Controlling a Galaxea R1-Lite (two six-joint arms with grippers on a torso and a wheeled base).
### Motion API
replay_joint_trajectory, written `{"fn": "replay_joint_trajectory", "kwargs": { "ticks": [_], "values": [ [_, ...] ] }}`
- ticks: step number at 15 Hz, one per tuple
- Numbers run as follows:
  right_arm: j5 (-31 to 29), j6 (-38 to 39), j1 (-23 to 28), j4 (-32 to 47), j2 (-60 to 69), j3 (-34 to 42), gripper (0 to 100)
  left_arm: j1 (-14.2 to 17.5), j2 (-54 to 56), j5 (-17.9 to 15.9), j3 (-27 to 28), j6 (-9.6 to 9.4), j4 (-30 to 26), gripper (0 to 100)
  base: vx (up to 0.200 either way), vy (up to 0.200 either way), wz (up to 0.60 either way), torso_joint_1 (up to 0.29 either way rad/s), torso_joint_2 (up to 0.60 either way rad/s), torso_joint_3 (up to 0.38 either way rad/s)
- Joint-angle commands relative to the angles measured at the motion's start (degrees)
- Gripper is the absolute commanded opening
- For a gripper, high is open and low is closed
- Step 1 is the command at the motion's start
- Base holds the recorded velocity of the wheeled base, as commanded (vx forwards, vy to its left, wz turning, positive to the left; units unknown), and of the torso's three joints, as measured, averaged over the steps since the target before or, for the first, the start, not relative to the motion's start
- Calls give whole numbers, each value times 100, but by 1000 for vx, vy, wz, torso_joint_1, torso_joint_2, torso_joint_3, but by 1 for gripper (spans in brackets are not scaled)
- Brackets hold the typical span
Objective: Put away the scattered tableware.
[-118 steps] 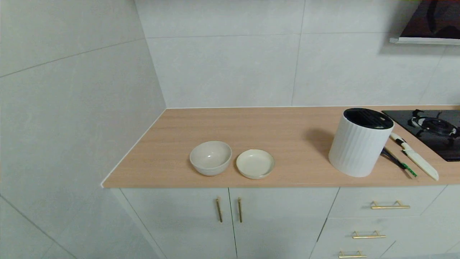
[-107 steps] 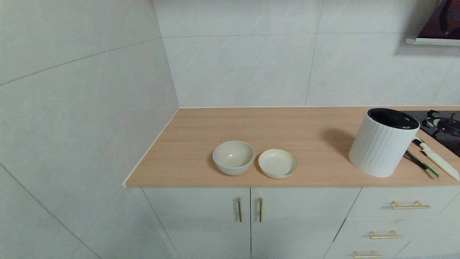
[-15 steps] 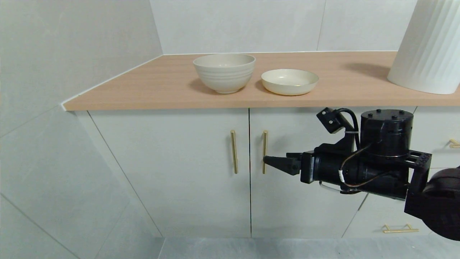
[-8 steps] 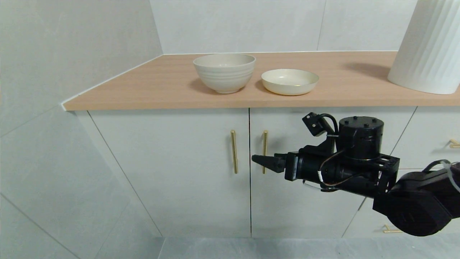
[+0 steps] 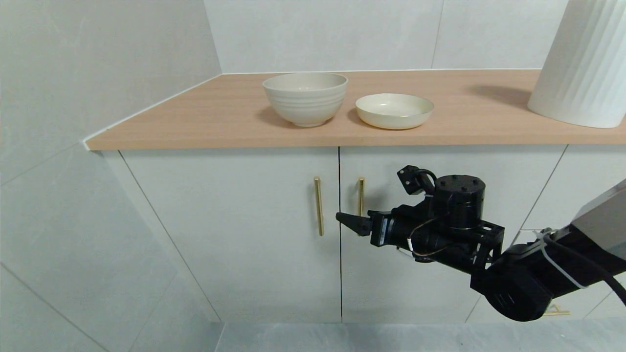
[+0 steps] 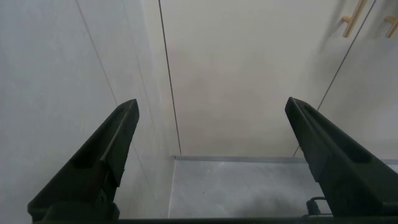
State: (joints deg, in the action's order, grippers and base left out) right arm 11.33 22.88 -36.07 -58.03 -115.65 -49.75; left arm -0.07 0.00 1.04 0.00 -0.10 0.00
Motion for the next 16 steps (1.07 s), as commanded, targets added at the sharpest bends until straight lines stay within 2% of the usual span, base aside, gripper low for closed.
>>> {"fn": "replay_joint_trajectory", "kwargs": {
  "ticks": [1,4,10,14,16],
  "values": [
    [1,6,-5,-24,-186,-35,100,-1,0,2,0,1,0,100,0,0,0,0,0,0],
    [19,50,-23,-104,-177,-26,100,-1,0,2,0,1,0,100,0,0,0,0,0,0],
    [10,243,-128,-771,-537,-123,100,-1,0,2,0,10,0,100,0,0,0,0,0,0],
    [28,269,-198,-842,-529,-105,100,-1,0,2,0,10,0,100,0,0,0,0,0,0],
    [80,568,-251,-842,-476,-79,100,-1,0,2,0,10,0,100,0,0,0,0,0,0]
  ]
}}
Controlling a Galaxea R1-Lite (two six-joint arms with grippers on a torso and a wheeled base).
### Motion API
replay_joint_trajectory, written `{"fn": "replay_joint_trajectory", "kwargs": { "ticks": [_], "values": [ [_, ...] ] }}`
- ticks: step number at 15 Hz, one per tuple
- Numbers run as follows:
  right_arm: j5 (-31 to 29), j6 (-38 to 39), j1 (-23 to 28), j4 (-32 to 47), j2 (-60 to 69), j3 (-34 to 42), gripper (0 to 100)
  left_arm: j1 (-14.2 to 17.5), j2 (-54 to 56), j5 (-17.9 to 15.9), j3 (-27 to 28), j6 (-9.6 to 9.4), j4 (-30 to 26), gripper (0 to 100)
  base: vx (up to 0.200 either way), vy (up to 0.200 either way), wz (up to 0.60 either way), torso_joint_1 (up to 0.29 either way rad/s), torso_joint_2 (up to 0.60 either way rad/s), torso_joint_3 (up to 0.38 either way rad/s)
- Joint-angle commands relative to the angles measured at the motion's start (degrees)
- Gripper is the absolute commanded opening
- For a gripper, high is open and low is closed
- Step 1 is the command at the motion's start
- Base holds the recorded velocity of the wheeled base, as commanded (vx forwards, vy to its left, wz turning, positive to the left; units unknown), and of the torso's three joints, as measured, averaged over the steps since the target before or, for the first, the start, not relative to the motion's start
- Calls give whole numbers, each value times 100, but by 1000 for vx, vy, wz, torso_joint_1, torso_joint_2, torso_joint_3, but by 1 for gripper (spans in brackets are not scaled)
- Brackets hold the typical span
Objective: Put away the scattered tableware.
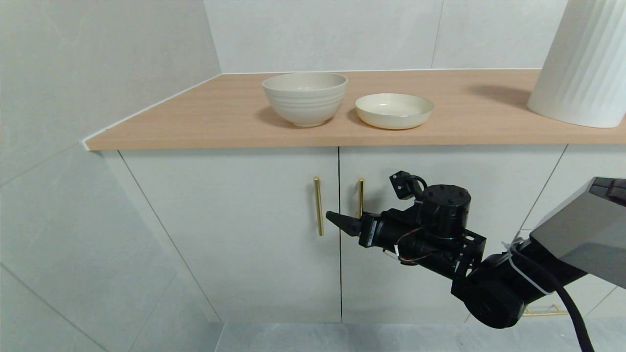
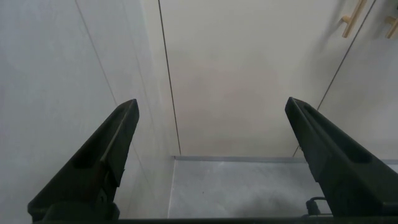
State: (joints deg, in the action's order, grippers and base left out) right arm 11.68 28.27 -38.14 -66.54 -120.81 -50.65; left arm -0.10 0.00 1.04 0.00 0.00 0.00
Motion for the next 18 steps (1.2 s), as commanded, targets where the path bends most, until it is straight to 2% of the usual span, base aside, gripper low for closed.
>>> {"fn": "replay_joint_trajectory", "kwargs": {
  "ticks": [1,5,12,18],
  "values": [
    [63,82,-88,9,66,20,100,1,0,2,0,0,0,100,0,0,0,0,0,0],
    [230,205,-97,9,242,143,100,1,0,2,0,0,0,100,0,0,0,0,0,0],
    [1223,346,-97,27,1323,908,100,1,0,2,0,0,0,100,0,0,0,0,0,0],
    [1785,346,-97,44,2114,1470,100,1,0,11,0,0,0,100,0,0,0,0,0,0]
  ]
}}
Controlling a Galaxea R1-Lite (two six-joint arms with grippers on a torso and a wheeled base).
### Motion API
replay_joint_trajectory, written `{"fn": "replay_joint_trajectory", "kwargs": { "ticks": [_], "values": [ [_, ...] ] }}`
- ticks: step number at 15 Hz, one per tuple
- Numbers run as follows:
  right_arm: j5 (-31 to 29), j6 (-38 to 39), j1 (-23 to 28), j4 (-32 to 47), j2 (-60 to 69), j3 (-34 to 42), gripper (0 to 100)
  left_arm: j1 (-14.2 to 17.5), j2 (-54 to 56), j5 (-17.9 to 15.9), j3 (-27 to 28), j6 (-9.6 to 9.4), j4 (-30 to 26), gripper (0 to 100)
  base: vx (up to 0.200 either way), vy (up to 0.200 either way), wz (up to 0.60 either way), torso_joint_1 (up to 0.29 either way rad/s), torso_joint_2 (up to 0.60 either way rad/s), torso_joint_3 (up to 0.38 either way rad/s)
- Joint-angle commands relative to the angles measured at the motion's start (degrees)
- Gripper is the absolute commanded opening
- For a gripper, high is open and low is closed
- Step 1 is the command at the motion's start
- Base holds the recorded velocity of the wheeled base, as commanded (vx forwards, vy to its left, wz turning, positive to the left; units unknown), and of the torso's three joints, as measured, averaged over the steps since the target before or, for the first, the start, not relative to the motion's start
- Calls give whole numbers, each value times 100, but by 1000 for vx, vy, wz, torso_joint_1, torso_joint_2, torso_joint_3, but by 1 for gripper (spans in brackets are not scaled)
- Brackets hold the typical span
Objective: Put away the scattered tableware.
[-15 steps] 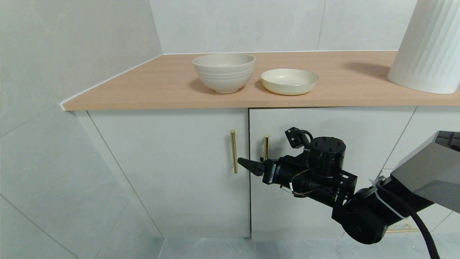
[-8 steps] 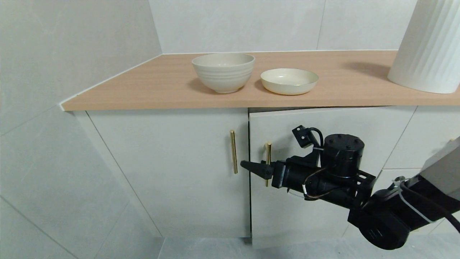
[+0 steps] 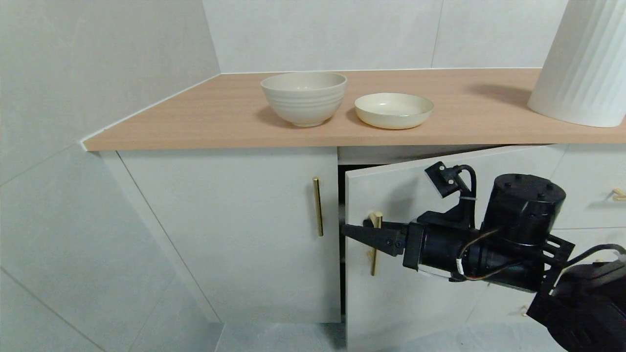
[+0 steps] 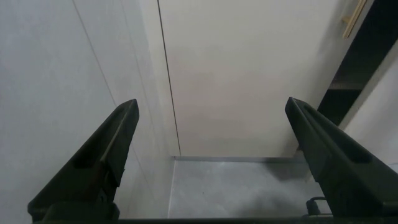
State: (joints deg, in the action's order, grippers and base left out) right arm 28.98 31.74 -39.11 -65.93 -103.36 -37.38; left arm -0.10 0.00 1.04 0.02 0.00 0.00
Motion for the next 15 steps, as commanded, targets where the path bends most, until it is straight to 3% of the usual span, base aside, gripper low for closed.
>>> {"fn": "replay_joint_trajectory", "kwargs": {
  "ticks": [1,11,13,15],
  "values": [
    [91,-2,0,-17,457,257,100,1,0,2,-2,0,0,100,0,0,0,0,0,0],
    [205,-28,-211,-61,607,855,100,1,0,11,85,18,211,100,0,0,0,0,0,0],
    [205,-28,-229,-61,651,872,100,-8,-18,-16,481,26,123,100,0,0,0,0,0,0],
    [205,-19,-229,-61,712,872,100,-219,-501,-279,1263,26,-589,100,0,0,0,0,0,0]
  ]
}}
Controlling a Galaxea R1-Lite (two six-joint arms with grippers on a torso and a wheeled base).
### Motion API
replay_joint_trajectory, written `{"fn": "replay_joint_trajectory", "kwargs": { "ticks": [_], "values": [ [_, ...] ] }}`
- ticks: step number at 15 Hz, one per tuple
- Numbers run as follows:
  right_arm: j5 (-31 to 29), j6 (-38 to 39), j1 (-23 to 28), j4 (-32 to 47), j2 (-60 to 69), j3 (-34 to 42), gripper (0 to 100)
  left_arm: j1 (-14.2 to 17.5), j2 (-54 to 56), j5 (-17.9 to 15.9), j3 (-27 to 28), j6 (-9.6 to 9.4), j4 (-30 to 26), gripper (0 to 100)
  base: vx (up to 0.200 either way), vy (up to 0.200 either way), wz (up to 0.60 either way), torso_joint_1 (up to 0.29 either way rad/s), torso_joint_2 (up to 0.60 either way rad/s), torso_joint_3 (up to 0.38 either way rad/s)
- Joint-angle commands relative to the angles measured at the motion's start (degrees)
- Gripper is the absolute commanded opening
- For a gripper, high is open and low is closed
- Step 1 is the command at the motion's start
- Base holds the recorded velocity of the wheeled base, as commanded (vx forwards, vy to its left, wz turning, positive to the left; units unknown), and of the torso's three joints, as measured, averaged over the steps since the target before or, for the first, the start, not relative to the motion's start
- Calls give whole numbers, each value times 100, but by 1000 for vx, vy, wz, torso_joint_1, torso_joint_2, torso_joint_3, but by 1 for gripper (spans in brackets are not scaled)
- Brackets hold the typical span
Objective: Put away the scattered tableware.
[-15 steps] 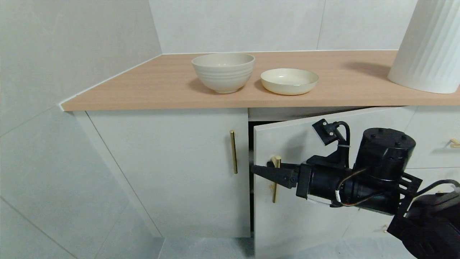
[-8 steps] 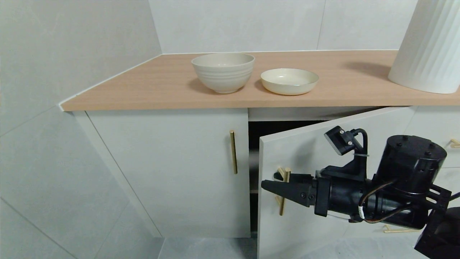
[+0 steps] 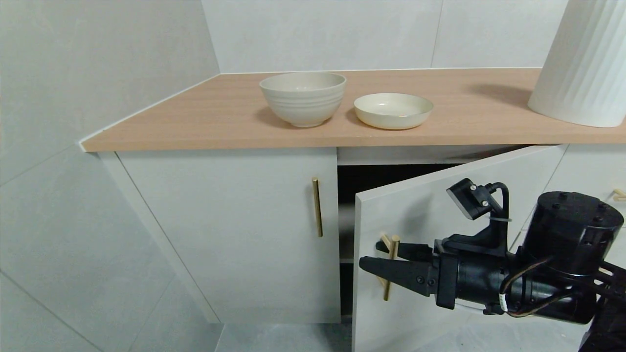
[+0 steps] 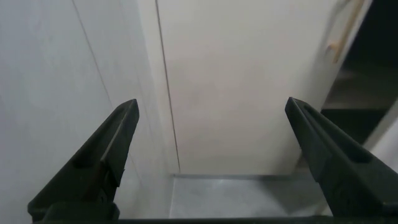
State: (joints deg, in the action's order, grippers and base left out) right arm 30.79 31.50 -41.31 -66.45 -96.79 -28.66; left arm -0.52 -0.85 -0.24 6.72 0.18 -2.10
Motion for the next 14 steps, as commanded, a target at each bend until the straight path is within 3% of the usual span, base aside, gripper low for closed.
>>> {"fn": "replay_joint_trajectory", "kwargs": {
  "ticks": [1,4,5,7,9,12,14],
  "values": [
    [23,5,-8,-8,55,10,100,-361,-811,-380,1007,-1,-625,100,0,0,0,0,0,0],
    [23,5,-17,-8,55,10,100,-906,-2490,-1030,2202,-27,-757,100,0,0,0,0,0,0],
    [23,5,-26,-8,55,10,100,-1011,-2841,-1232,2352,-45,-748,100,0,0,0,0,0,0],
    [23,5,-26,-8,64,18,100,-1503,-4195,-2120,2905,-71,-731,100,0,0,0,0,0,0],
    [23,5,-26,-8,64,18,100,-1653,-4740,-2261,2932,-115,-555,100,0,0,0,0,0,0],
    [14,14,-17,-8,73,1,100,-1714,-5812,-2278,2106,-115,966,100,0,0,0,0,0,0],
    [14,23,-8,-8,108,1,100,-2022,-6401,-2270,1745,-36,1686,100,0,0,0,0,0,0]
  ]
}}
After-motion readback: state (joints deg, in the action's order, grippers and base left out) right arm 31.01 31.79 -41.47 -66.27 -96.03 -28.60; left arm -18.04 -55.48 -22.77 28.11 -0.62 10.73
